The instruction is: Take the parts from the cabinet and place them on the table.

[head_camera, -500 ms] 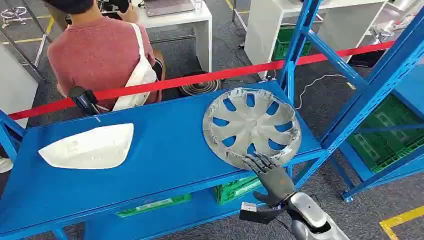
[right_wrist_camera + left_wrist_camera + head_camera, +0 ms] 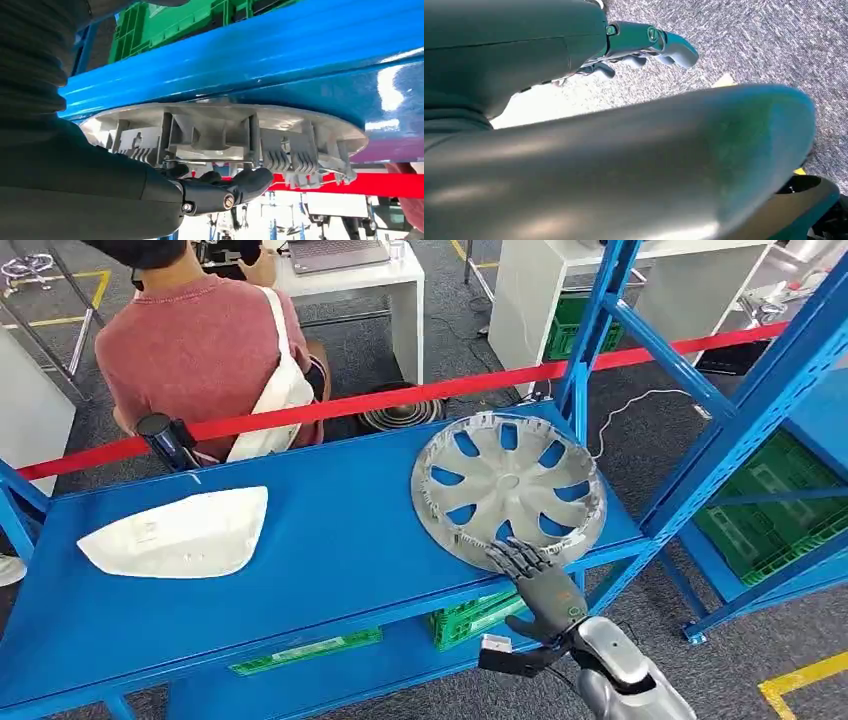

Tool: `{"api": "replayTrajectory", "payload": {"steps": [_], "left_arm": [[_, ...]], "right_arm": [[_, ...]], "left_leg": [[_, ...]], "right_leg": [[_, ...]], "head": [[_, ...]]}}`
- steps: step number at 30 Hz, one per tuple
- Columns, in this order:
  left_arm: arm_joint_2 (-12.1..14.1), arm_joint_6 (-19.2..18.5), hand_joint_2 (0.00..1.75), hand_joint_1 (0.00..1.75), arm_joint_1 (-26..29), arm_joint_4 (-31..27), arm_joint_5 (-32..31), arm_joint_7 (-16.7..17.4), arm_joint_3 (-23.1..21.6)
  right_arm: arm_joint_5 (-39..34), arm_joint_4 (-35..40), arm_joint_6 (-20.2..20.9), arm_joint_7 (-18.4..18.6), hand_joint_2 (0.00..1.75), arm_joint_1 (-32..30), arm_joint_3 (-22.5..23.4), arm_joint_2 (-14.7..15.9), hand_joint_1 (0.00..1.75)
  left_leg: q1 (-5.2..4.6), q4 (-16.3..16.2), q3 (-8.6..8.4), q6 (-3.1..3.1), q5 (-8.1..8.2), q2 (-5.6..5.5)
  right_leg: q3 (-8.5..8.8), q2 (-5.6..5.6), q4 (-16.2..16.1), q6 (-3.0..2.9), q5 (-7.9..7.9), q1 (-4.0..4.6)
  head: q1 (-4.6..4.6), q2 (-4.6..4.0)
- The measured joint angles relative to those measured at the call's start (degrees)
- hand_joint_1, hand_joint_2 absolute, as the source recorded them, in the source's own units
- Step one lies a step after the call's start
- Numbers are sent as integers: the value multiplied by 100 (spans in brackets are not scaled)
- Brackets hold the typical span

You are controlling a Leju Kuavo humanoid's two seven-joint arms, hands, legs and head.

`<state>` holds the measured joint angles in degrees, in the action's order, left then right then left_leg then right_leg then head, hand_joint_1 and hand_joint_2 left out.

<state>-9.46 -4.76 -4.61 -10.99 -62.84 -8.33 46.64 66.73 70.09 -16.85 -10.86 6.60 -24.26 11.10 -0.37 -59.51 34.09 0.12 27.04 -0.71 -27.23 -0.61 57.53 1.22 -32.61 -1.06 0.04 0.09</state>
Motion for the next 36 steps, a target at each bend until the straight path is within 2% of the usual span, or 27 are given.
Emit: {"api": "replayTrajectory", "payload": {"steps": [5,14,32,36], "left_arm": [[-2,0,0,0,5,4,0,-13,0],[-7,2,0,0,24,13,2,-28,15],[-22,-2,0,0,36,20,-2,-37,37],[-33,-11,0,0,36,20,-44,-4,39]], "right_arm": [[-201,-142,-282,-203,175,66,-7,-77,0],[-295,136,-247,-286,175,68,-63,-125,0],[-179,424,-175,-111,175,32,-155,-125,0],[106,176,-436,94,175,139,-138,-129,0]], "left_leg": [[0,0,0,1,-1,-2],[0,0,1,0,0,-1],[0,0,1,0,0,-1],[0,0,0,0,0,-2]], "right_leg": [[2,-1,0,0,0,0],[-2,-1,0,0,0,0],[-1,0,0,0,0,0],[0,-2,0,0,0,0]], "head": [[0,0],[0,0],[0,0],[0,0]]}}
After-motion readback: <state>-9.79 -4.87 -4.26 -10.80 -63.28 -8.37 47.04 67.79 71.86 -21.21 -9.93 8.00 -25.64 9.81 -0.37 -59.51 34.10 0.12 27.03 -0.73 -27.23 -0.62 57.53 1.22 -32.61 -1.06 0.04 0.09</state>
